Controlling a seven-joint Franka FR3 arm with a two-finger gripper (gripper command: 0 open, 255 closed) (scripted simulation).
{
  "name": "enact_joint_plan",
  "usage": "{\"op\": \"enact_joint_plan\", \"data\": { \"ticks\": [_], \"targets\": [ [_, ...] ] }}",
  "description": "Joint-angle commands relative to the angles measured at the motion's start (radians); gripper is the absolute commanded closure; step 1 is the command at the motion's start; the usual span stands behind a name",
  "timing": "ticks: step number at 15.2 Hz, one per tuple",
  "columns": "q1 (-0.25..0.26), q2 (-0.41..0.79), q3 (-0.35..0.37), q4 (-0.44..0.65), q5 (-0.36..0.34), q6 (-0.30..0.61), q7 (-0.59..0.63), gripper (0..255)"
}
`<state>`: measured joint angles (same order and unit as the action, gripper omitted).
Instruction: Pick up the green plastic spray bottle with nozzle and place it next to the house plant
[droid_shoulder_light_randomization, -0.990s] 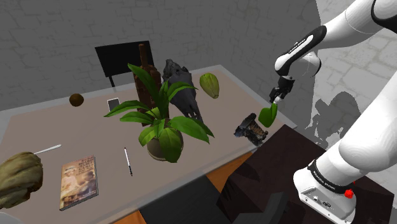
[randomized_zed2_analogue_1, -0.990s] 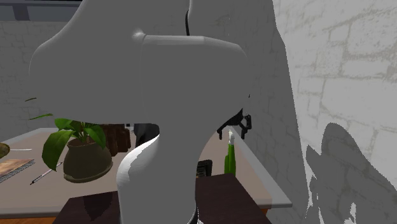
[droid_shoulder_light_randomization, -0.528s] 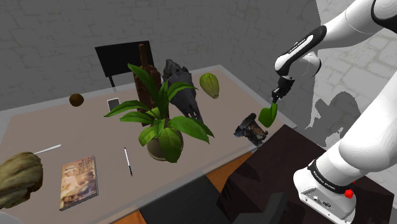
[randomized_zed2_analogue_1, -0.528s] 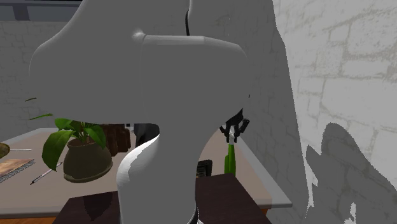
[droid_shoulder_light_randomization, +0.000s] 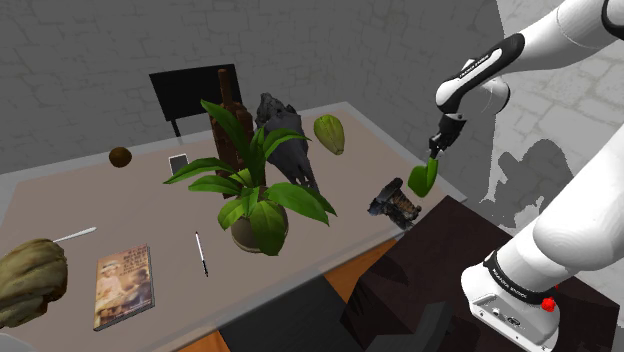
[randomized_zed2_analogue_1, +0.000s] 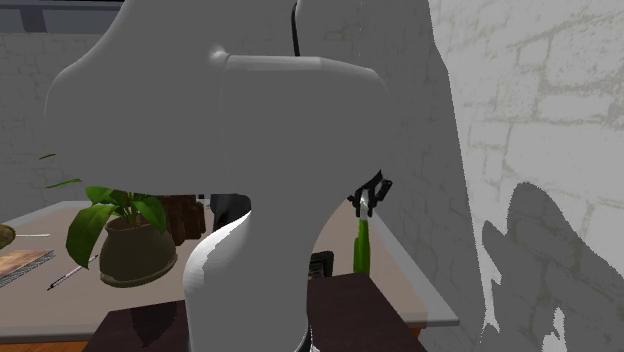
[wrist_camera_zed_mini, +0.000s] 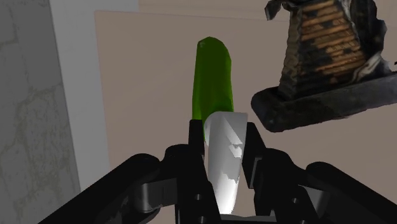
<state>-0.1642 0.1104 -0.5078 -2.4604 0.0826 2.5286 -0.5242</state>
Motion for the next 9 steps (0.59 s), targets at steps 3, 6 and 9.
{"op": "enact_joint_plan", "data": {
  "ticks": [3,6,9],
  "targets": [
    [0.004,-0.057,-0.012,0.007,-0.05,-0.056,0.034,255],
    [0.006,-0.096,-0.015,0.015,-0.082,-0.097,0.056,255],
    [0.005,-0.133,-0.016,0.025,-0.109,-0.14,0.076,255]
  ]
}}
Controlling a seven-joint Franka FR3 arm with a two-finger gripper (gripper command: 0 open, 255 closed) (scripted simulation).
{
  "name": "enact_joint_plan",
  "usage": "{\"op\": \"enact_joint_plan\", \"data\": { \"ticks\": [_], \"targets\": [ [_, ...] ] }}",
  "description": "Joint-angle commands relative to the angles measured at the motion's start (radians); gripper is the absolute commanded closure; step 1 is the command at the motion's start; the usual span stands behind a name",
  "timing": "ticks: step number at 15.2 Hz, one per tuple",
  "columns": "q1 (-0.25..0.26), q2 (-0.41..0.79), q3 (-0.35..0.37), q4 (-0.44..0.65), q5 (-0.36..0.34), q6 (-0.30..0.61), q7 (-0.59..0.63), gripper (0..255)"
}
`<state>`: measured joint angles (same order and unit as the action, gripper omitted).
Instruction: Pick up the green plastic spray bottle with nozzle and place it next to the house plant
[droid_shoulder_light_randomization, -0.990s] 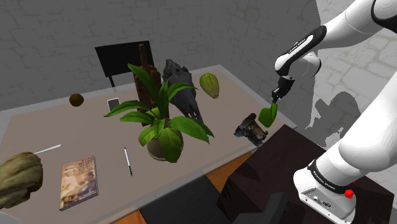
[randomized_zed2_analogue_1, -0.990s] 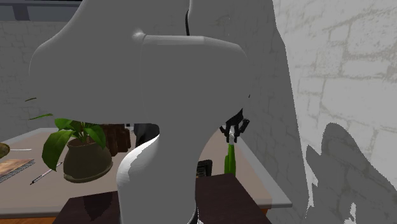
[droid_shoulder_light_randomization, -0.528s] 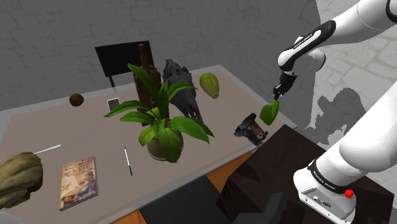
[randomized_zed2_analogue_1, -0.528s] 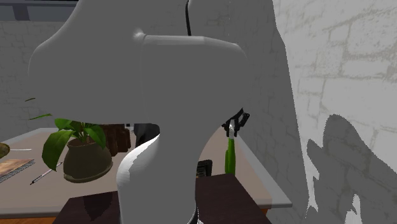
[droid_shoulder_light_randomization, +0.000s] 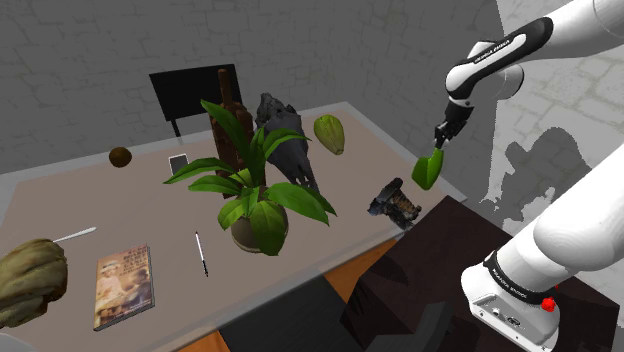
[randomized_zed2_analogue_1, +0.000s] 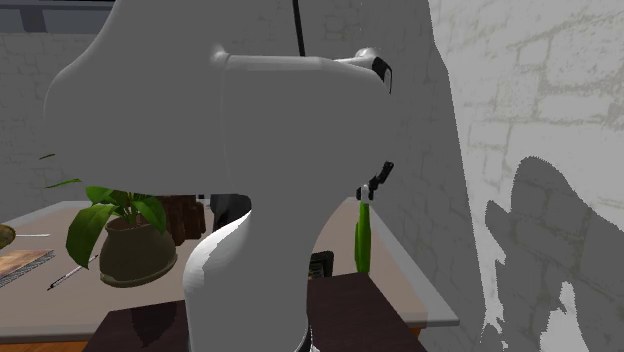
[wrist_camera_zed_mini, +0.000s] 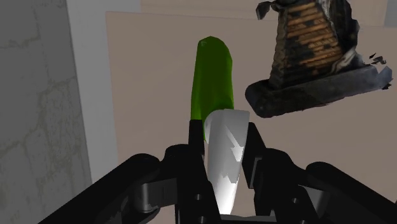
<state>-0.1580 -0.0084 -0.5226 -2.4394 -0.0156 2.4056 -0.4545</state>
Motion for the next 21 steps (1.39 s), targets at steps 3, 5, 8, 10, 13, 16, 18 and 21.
{"op": "enact_joint_plan", "data": {
  "ticks": [3,5,8,10,13,16,18,21],
  "targets": [
    [-0.002,-0.049,0.001,0.017,-0.034,-0.06,0.023,255],
    [-0.003,-0.071,0.003,0.026,-0.047,-0.089,0.033,255],
    [-0.005,-0.101,0.006,0.043,-0.064,-0.133,0.046,255],
    [-0.006,-0.12,0.01,0.054,-0.073,-0.162,0.053,255],
    [-0.007,-0.147,0.015,0.074,-0.085,-0.205,0.062,255],
    [-0.008,-0.171,0.02,0.095,-0.095,-0.248,0.07,255],
    [-0.009,-0.185,0.024,0.11,-0.1,-0.277,0.075,255],
    [-0.01,-0.205,0.029,0.134,-0.107,-0.319,0.081,255]
  ]
}}
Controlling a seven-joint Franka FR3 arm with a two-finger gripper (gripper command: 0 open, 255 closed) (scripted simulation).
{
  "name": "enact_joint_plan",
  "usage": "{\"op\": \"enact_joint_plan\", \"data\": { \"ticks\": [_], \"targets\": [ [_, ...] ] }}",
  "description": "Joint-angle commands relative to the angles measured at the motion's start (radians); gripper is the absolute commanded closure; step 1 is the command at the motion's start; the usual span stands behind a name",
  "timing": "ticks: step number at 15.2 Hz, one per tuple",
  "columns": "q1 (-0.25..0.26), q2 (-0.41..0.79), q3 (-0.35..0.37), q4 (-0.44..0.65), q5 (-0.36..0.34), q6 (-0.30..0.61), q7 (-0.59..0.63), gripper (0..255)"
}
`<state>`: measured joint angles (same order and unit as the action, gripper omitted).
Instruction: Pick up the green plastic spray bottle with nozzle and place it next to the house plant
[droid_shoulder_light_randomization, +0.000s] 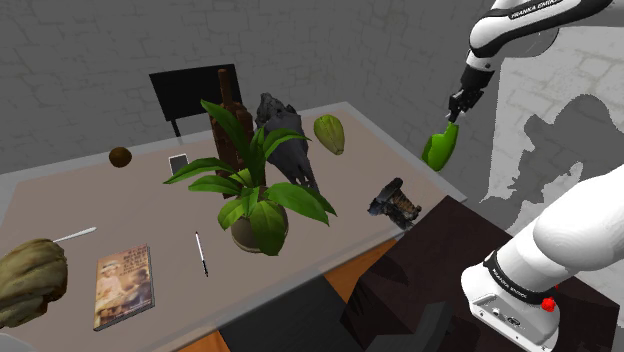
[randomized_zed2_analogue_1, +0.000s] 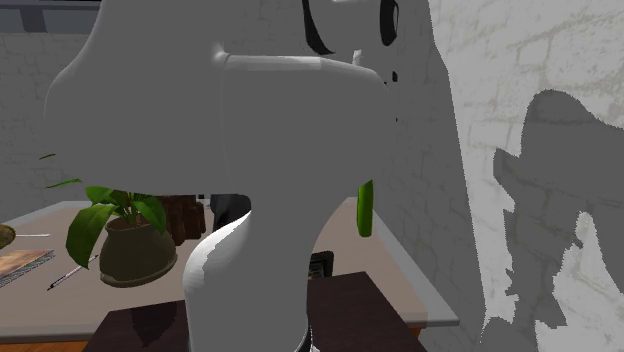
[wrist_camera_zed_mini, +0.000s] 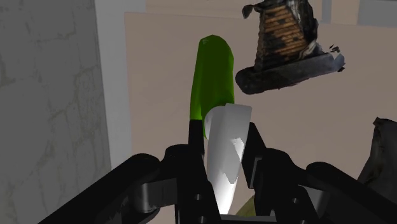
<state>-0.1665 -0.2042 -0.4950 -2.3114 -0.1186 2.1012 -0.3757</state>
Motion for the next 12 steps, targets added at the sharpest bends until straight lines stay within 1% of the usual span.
{"op": "enact_joint_plan", "data": {
  "ticks": [1,12],
  "targets": [
    [-0.001,-0.015,0.004,0.015,-0.005,-0.029,0.004,255],
    [0.0,-0.064,0.023,0.122,-0.015,-0.182,0.015,255]
  ]
}}
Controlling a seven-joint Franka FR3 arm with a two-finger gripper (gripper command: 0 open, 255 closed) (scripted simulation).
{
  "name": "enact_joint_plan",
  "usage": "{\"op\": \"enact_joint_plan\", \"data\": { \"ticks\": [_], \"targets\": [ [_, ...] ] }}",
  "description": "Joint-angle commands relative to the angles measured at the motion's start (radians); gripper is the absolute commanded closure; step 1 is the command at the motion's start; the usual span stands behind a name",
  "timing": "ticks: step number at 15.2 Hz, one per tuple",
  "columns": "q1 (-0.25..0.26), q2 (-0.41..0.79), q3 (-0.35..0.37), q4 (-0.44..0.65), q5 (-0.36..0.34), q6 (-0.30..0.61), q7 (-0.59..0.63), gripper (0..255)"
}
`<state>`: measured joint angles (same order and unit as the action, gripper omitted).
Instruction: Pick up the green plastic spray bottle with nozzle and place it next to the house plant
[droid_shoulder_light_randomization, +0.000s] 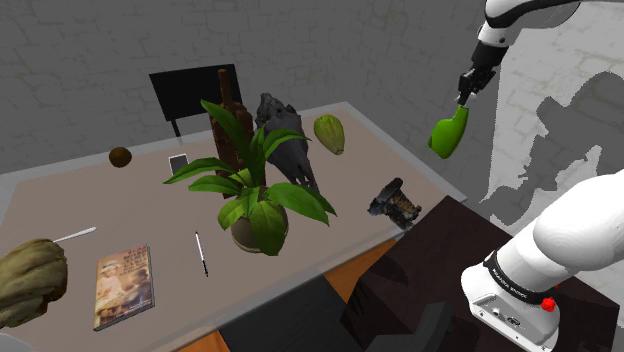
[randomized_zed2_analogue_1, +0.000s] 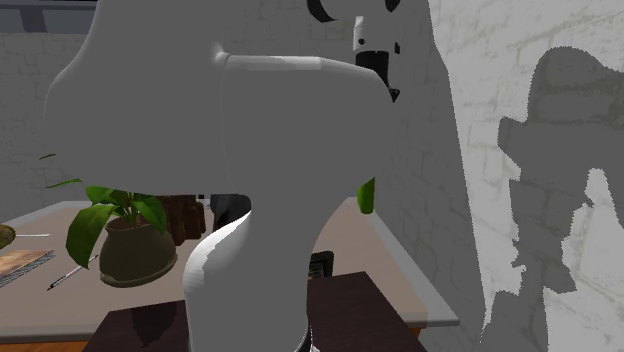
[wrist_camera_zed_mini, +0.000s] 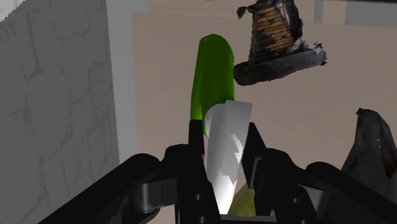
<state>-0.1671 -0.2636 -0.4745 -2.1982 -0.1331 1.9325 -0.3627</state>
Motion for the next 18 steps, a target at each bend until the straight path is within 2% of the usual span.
{"op": "enact_joint_plan", "data": {
  "ticks": [1,18],
  "targets": [
    [0.001,-0.008,0.004,0.02,-0.001,-0.027,0.003,255],
    [0.008,-0.02,0.024,0.237,0.006,-0.256,0.001,255]
  ]
}}
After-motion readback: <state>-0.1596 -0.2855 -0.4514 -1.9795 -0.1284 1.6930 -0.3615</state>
